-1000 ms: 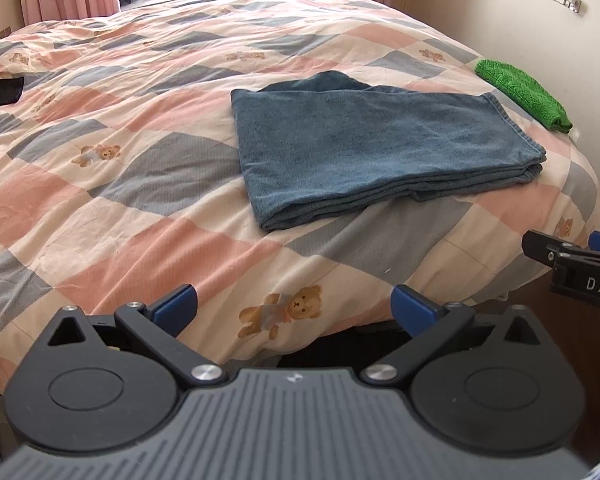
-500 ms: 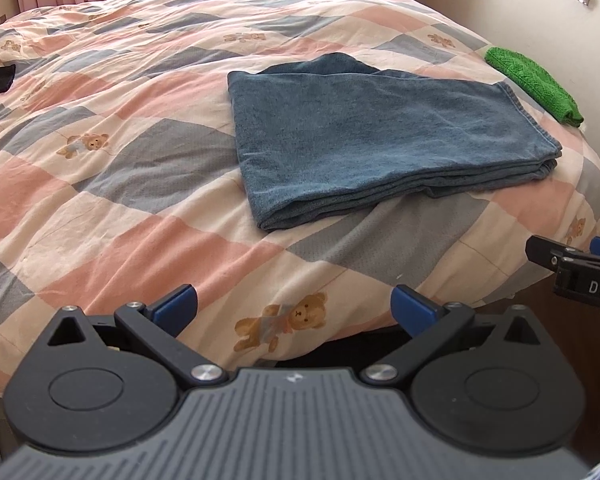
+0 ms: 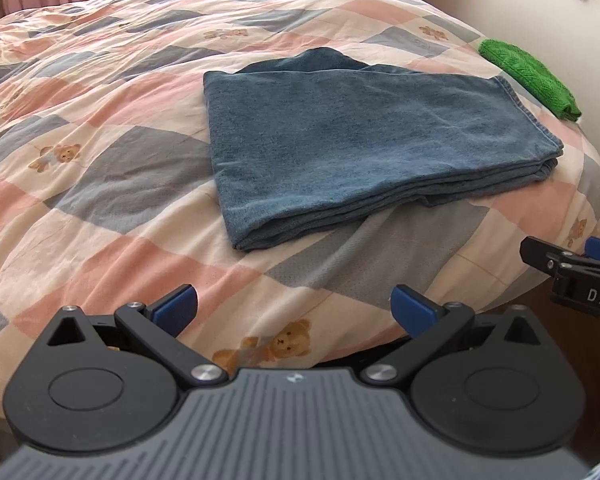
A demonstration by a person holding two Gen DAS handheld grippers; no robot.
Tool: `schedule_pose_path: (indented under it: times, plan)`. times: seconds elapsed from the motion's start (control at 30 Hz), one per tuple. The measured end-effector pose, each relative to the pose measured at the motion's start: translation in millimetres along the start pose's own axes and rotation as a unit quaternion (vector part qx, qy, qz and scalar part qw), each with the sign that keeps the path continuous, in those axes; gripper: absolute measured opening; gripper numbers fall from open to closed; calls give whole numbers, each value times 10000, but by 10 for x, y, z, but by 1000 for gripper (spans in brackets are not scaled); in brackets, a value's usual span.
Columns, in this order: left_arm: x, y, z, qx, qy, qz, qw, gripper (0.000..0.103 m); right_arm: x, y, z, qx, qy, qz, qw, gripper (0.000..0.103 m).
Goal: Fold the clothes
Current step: 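Lower both grippers onto the folded blue jeans and grasp their edge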
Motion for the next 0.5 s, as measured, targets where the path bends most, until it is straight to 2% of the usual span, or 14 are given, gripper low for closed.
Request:
schedule_pose_path:
  times: [0.03, 0.13, 0.2, 0.27, 0.3, 0.4, 0.5]
  plan:
    - [-13, 47, -76, -56, -178, -6, 9998, 102, 13, 1, -7, -25, 29, 47, 10000, 103]
    - [-27, 264, -442, -461, -671, -23, 9967, 101, -25, 38, -123, -357, 423, 610, 9966, 103]
    - [58, 444, -649, -719, -881, -62, 9935, 99, -63, 74, -284, -744, 705, 1071, 9889, 102]
    - [220, 619, -816, -948, -1041, -150, 9899, 95, -26, 112, -506, -1205, 782, 1307, 9810, 98]
    - [300, 707, -899, -1062, -1121, -194, 9878, 92, 21, 125, -655, -1502, 814, 1329, 9763, 93]
    - [586, 938, -1051, -1422, -1413, -398, 9789, 89, 180, 124, -1189, -2522, 948, 1432, 9523, 78]
    - [893, 1125, -1089, -1700, -1744, -617, 9679, 88, 309, 67, -1691, -3499, 995, 1636, 9170, 69]
Point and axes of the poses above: each gripper's, at about its wrist camera, not at the fingertips, and x roughly the way its jaws point, z to its right, y to its top, the point moved 7 cm from there along x, roughly the way its jaws point, and after that the axes turned 8 degrees about -x, right-handed, at the moved point
